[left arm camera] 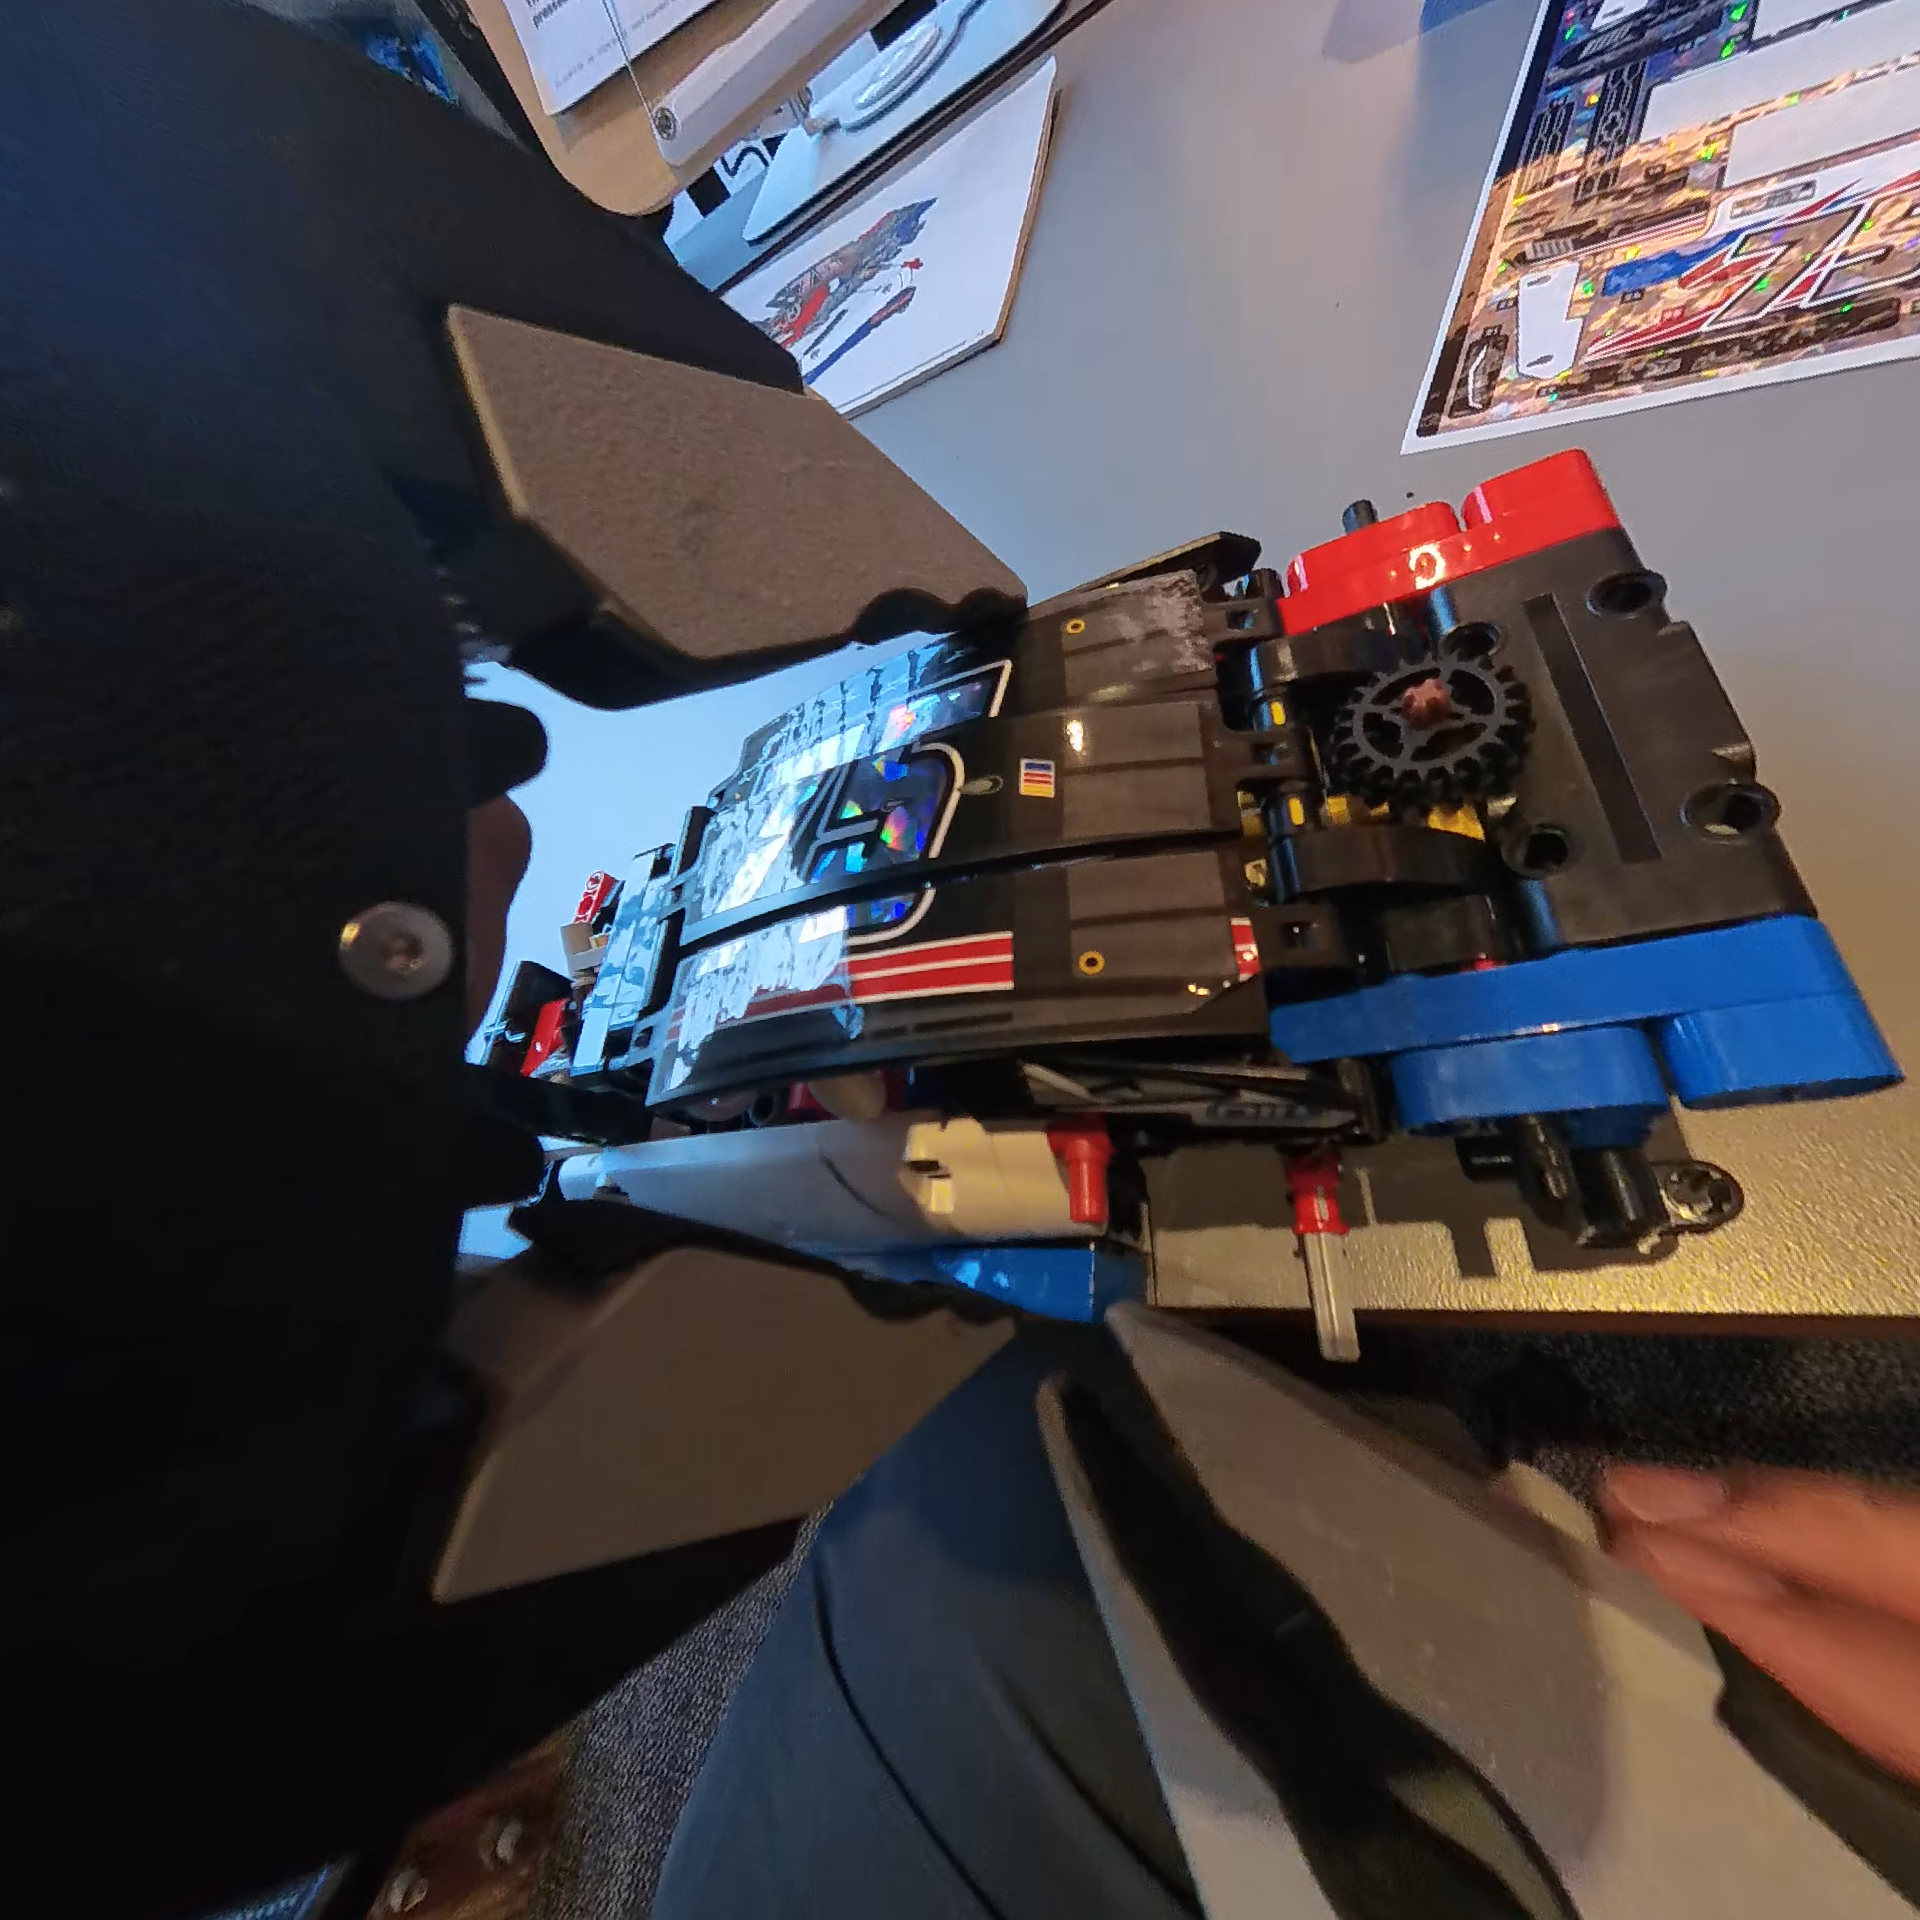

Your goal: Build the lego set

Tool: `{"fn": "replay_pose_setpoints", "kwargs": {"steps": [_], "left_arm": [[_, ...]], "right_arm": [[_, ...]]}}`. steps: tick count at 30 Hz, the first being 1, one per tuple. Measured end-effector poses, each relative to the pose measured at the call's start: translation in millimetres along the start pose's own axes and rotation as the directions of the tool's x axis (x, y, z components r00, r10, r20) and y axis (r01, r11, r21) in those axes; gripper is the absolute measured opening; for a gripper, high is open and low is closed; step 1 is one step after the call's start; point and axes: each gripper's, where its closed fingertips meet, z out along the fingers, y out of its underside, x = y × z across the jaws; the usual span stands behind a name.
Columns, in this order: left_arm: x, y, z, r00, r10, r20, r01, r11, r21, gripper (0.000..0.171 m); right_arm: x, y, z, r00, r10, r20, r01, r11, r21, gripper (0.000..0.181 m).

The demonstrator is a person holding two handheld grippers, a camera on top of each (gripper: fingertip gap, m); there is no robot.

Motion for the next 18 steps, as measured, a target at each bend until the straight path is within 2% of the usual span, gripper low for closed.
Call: {"fn": "replay_pose_setpoints", "kwargs": {"steps": [6, 12, 18], "left_arm": [[-0.7, 0.8, 0.3, 1.000, 0.010, 0.002, -0.010, 1.000, 0.004, 0.121], [-1.4, 1.5, -0.1, 1.000, -0.011, -0.014, 0.011, 1.000, 0.028, 0.121], [-1.6, 0.9, -0.3, 0.999, -0.031, -0.019, 0.032, 0.998, 0.046, 0.120]], "right_arm": [[-1.8, 6.4, 6.6, 1.000, -0.023, -0.005, 0.022, 0.997, -0.074, 0.015], [1.1, 8.0, 7.9, 1.000, 0.009, 0.018, -0.007, 0.993, -0.116, 0.010], [2.6, 11.8, 8.6, 0.993, -0.113, -0.030, 0.107, 0.981, -0.164, 0.011]]}}
